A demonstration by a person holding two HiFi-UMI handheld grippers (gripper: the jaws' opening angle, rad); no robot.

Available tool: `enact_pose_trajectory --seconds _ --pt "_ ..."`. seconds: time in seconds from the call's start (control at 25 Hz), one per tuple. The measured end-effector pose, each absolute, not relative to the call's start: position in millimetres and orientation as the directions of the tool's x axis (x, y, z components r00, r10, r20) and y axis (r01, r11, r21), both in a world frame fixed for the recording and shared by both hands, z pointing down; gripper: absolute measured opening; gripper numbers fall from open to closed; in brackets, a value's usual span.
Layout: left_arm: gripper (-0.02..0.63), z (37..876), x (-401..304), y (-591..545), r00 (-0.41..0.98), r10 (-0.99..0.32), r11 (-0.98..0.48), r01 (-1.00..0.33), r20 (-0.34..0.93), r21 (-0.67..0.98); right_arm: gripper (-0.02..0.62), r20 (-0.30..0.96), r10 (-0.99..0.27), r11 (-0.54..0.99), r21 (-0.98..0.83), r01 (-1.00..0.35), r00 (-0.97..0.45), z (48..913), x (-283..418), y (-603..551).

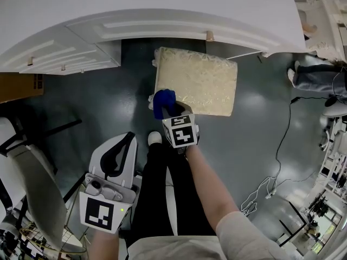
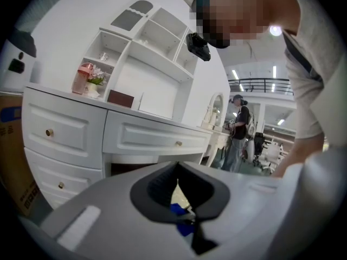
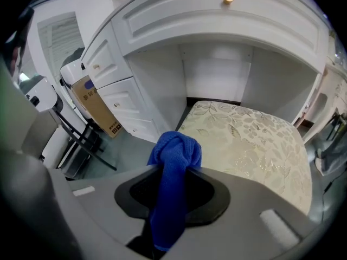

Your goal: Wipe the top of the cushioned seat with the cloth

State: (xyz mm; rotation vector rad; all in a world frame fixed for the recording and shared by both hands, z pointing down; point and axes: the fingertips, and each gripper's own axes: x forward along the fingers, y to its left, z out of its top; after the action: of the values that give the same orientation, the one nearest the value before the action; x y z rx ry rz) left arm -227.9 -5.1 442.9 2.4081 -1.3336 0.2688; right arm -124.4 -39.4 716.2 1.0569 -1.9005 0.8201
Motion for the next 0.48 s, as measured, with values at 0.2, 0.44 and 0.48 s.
enact_pose_trajectory --seconds 0.2,0.44,0.48 --pt "0.000 439 -222 -6 0.544 -0.768 -0.495 -0.839 0.339 0.226 0.104 0.854 -0.374 0.404 -0.201 -0.893 -0.362 705 -120 -37" --pt "0.000 428 -207 -9 0.572 -0.752 -0.525 -0.821 0.328 0.225 0.104 0.823 -0.412 0.358 -0.250 -0.900 -0.392 677 -106 -34" --pt "0.000 426 -203 -10 0.578 -0.749 -0.533 -0.816 0.324 0.225 0.104 0.816 -0.420 0.349 -0.258 -0.901 -0.396 671 -103 -33"
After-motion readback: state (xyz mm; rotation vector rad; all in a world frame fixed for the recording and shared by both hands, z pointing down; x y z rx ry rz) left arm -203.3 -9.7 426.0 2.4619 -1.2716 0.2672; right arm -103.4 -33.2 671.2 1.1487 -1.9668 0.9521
